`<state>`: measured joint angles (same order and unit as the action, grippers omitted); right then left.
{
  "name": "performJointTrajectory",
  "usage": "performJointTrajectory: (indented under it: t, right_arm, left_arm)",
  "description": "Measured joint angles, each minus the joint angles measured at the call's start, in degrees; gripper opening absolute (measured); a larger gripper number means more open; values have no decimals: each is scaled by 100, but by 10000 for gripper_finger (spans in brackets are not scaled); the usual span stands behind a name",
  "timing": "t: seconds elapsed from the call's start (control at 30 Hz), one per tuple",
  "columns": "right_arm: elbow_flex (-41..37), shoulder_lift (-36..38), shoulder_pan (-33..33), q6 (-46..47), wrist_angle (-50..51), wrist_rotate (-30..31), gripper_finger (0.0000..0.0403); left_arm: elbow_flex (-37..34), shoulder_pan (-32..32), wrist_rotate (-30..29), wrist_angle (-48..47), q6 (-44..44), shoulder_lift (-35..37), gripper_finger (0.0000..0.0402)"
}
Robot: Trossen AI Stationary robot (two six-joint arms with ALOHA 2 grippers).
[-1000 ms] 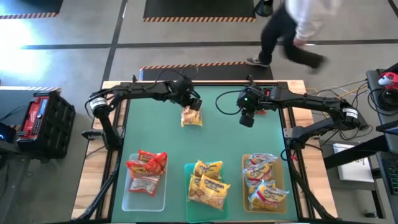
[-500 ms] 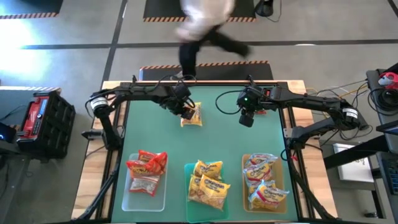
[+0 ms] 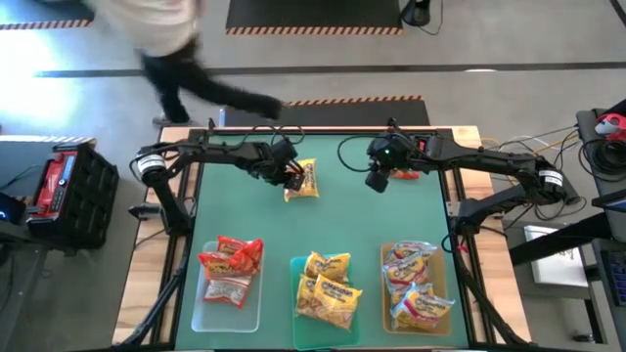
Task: Sort Maruchan noodles
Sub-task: Put the yellow noodle pack into the green bin
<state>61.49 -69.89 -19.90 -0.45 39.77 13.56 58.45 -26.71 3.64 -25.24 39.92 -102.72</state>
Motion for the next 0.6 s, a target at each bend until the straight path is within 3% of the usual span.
performJointTrajectory:
  t: [0.13,0.6]
  right_arm:
    - [0,0,-26,226,122,2,160]
    - [0,0,-66,140,283,17,160]
  left_arm:
    - [-27,14,55,225,159,-7,162]
    - [-48,501,814,2874,860,-59,162]
